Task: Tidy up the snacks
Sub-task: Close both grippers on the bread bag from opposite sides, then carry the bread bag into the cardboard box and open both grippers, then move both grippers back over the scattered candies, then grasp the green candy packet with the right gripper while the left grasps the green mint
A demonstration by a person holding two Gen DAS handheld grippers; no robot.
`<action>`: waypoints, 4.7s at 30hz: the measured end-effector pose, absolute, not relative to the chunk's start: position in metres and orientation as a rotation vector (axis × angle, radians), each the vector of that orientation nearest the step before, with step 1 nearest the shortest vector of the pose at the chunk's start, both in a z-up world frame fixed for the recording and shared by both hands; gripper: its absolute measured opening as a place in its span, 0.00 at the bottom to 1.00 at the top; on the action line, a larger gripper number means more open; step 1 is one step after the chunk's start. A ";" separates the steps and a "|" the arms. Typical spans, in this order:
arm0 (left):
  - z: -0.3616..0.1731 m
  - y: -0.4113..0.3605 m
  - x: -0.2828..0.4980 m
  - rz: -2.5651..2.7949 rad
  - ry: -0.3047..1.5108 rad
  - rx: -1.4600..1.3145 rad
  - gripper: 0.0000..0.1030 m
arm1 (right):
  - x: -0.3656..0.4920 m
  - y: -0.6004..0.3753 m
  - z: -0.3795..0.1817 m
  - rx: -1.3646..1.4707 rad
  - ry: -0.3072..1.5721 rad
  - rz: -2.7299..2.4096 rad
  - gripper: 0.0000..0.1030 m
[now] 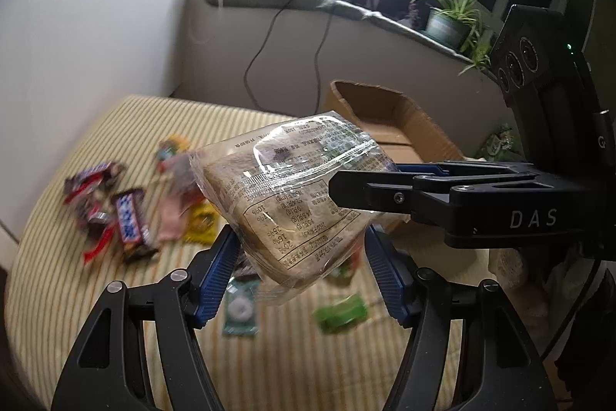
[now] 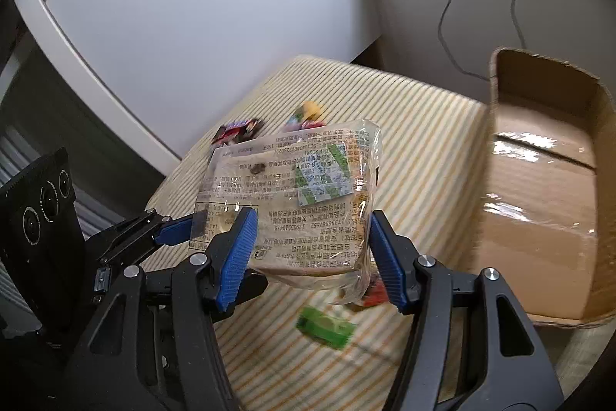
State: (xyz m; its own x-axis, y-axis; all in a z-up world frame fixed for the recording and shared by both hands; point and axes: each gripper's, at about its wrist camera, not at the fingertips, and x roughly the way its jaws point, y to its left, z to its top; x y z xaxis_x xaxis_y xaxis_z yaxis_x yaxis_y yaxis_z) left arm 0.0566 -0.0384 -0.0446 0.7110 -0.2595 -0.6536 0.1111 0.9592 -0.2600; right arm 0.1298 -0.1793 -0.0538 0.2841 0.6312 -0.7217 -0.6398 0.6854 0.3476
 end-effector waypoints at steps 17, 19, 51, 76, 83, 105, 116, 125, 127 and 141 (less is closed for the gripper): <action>-0.024 -0.118 0.114 -0.349 0.723 -0.095 0.64 | 0.160 -0.279 -0.034 0.096 0.895 0.711 0.60; -0.024 -0.128 0.119 -0.370 0.725 -0.088 0.64 | 0.160 -0.287 -0.034 0.105 0.891 0.690 0.60; -0.046 -0.195 0.155 -0.461 0.823 0.008 0.65 | 0.184 -0.365 -0.065 0.135 0.919 0.491 0.60; -0.024 -0.079 0.090 -0.265 0.741 -0.081 0.65 | 0.131 -0.345 -0.044 0.123 0.795 0.521 0.69; -0.035 -0.027 0.056 -0.152 0.762 -0.112 0.65 | 0.109 -0.310 -0.051 0.003 0.813 0.586 0.72; -0.096 -0.003 0.023 -0.138 0.921 -0.172 0.47 | 0.054 -0.184 -0.112 -0.470 0.942 0.902 0.38; -0.109 -0.010 0.034 -0.132 0.953 -0.111 0.47 | 0.064 -0.159 -0.126 -0.615 0.947 0.925 0.37; -0.111 -0.015 0.040 -0.128 0.952 -0.070 0.36 | 0.066 -0.153 -0.124 -0.616 0.941 0.980 0.38; -0.111 -0.014 0.041 -0.124 0.951 -0.068 0.33 | 0.065 -0.149 -0.125 -0.652 0.936 0.986 0.38; -0.110 -0.005 0.039 -0.131 0.951 -0.092 0.21 | 0.071 -0.131 -0.128 -0.750 0.905 1.033 0.50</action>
State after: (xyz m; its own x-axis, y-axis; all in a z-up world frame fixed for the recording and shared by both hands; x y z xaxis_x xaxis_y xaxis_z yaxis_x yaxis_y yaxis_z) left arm 0.0390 -0.0049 -0.1103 0.5740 -0.1523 -0.8046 0.0714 0.9881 -0.1360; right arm 0.0711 -0.1310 -0.1281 0.2340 0.3844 -0.8930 -0.9357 0.3384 -0.0996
